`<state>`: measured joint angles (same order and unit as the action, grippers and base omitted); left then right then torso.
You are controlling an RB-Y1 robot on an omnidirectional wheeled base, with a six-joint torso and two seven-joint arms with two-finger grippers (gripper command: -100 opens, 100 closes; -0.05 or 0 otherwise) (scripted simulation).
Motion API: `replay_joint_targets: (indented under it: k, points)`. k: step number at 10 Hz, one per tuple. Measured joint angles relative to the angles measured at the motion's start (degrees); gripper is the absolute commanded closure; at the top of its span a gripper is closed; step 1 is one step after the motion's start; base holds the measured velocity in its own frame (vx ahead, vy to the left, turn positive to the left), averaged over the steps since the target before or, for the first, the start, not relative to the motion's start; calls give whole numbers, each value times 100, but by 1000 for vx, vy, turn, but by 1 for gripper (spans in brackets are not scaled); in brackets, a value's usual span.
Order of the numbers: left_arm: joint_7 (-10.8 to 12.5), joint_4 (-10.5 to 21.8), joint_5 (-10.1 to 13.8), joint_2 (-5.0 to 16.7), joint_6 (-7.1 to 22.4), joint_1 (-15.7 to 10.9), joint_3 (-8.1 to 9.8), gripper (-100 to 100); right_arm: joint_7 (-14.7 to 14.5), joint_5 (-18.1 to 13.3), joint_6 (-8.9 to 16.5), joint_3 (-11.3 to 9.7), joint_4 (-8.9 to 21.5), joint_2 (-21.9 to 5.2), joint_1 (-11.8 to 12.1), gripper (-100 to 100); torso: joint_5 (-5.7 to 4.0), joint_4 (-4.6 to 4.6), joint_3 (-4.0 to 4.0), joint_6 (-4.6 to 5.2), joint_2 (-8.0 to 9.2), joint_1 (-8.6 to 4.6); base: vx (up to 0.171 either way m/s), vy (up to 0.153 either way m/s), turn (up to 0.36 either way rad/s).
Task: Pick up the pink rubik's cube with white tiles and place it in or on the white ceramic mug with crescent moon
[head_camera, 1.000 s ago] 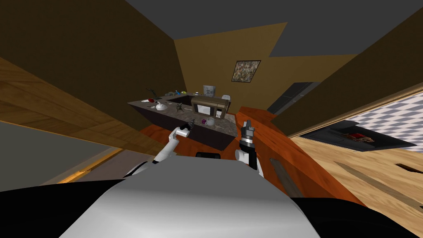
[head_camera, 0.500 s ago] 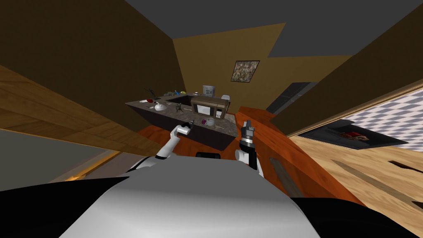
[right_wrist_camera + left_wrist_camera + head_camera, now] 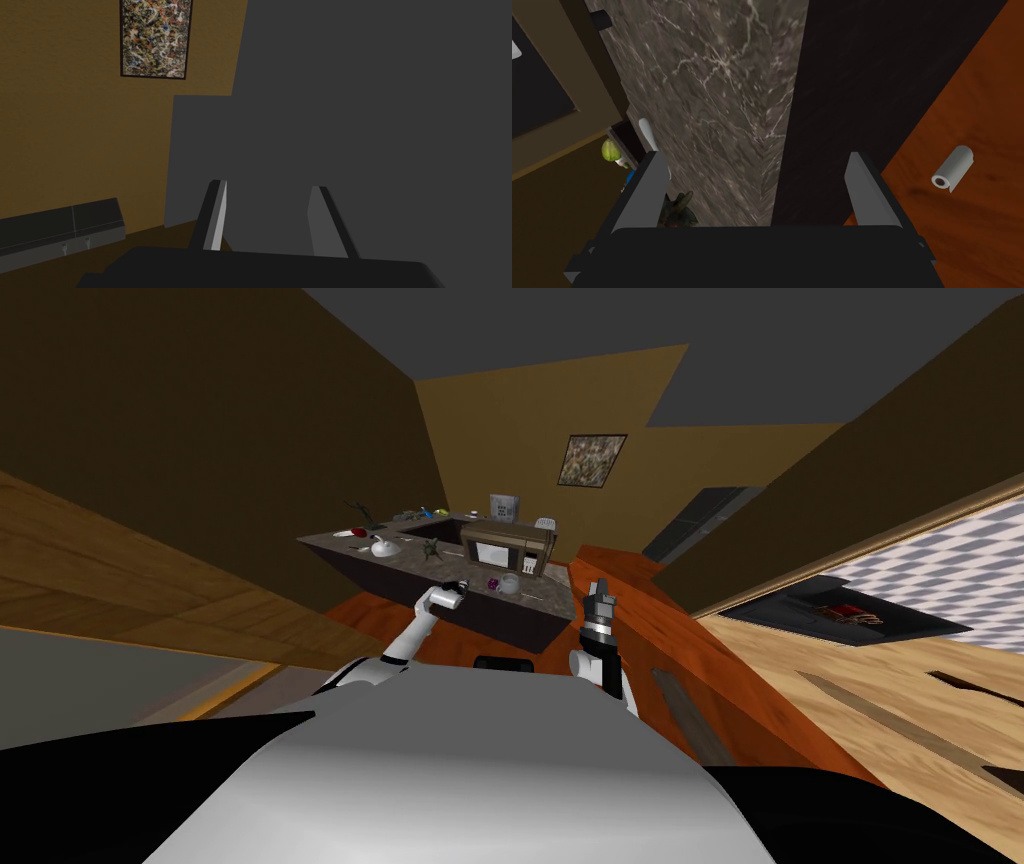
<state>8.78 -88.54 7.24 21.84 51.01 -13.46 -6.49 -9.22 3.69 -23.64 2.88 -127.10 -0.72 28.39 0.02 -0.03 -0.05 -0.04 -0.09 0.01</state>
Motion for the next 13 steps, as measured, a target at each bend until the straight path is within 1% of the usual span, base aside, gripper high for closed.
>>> replay_joint_targets:
  k: [1, 2, 3, 4, 5, 6, 7, 8, 9, 10, 13]
  points:
    - [1, 174, 52, 18, 147, -170, 19, -100, 0, 0, 0, 0, 0, 0, 0, 0, -1, 0, -1, 2, -3, 0, 26, 11, -36]
    - [5, 283, 64, 15, 298, -253, 26, -100, 0, 0, 0, 0, 0, 0, 0, 0, 0, -1, -2, 0, -4, 0, 15, 7, 7]
    - [9, 327, 66, 12, 411, -287, 26, -100, 0, 0, 0, 0, 0, 0, 0, 0, 0, 0, 0, 0, -1, 0, 28, 3, -36]
    - [7, 483, 123, 33, 563, -449, 54, -100, 0, 0, 0, 0, 0, 0, 0, 0, -1, 0, -2, 2, -5, -2, 30, 7, -33]
    - [7, 588, 148, 38, 723, -549, 67, -100, 0, 0, 0, 0, 0, 0, 0, 0, -1, -1, -3, 0, -6, -1, 16, 9, -2]
    - [9, 623, 152, 36, 841, -582, 69, -100, 0, 0, 0, 0, 0, 0, 0, 0, 0, 0, -1, -1, -1, 0, 37, 6, -52]
    - [15, 776, 192, 40, 992, -741, 92, -100, 0, 0, 0, 0, 0, 0, 0, 0, -1, -1, -4, 2, -8, -2, 41, 8, -25]
    - [16, 849, 223, 50, 1163, -821, 109, -100, 0, 0, 0, 0, 0, 0, 0, 0, -1, -2, -5, -1, -9, -1, 18, 5, 8]
    - [18, 880, 226, 46, 1274, -842, 111, -100, 0, 0, 0, 0, 0, 0, 0, 0, 0, -1, -2, -1, -3, -2, 35, 0, -31]
    - [22, 1046, 268, 46, 1418, -1005, 137, -100, 0, 0, 0, 0, 0, 0, 0, 0, -1, -1, -4, 1, -8, -4, 37, 2, -40]
    - [27, 1426, 374, 49, 1908, -1374, 204, -100, 0, 0, 0, 0, 0, 0, 0, 0, -1, -3, -7, -1, -12, -4, 40, 0, -22]
